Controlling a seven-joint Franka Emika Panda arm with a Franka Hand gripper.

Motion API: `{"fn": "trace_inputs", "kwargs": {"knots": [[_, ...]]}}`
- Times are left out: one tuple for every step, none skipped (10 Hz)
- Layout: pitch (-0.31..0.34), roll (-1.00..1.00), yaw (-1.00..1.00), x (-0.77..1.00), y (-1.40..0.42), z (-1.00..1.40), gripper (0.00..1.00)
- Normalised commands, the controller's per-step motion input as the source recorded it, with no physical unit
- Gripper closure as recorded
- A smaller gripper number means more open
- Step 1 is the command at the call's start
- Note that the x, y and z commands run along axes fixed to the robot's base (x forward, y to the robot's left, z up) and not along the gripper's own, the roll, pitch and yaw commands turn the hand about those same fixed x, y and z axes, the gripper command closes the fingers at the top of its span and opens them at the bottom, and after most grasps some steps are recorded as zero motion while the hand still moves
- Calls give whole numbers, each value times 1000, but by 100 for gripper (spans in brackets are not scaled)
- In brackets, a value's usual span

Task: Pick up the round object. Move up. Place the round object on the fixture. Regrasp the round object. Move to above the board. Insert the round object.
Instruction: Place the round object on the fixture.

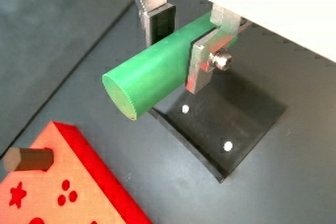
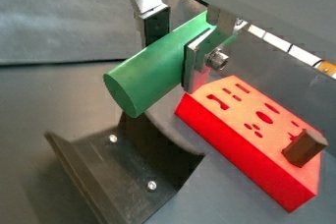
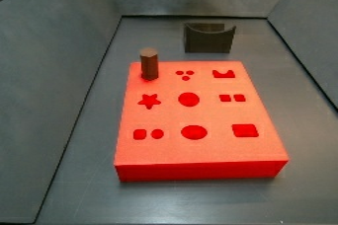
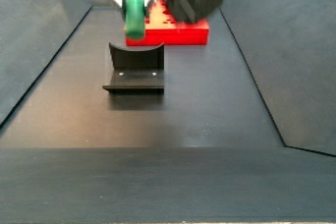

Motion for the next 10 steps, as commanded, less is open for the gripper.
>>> {"fn": "trace_inputs", "kwargs": {"knots": [[39, -1000, -95, 127, 75, -1000, 100], [64, -1000, -101, 137, 83, -1000, 100], [77, -1000, -112, 146, 91, -1000, 100], [70, -828, -115, 157, 97, -1000, 100], [64, -665, -118, 163, 102, -1000, 100], [59, -500, -117, 170, 108, -1000, 100], [55, -293, -114, 181, 112, -1000, 100], [46, -200, -112, 187, 107, -1000, 100], [28, -153, -113, 164, 112, -869, 100], [-3, -120, -95, 108, 166, -768, 100]]}}
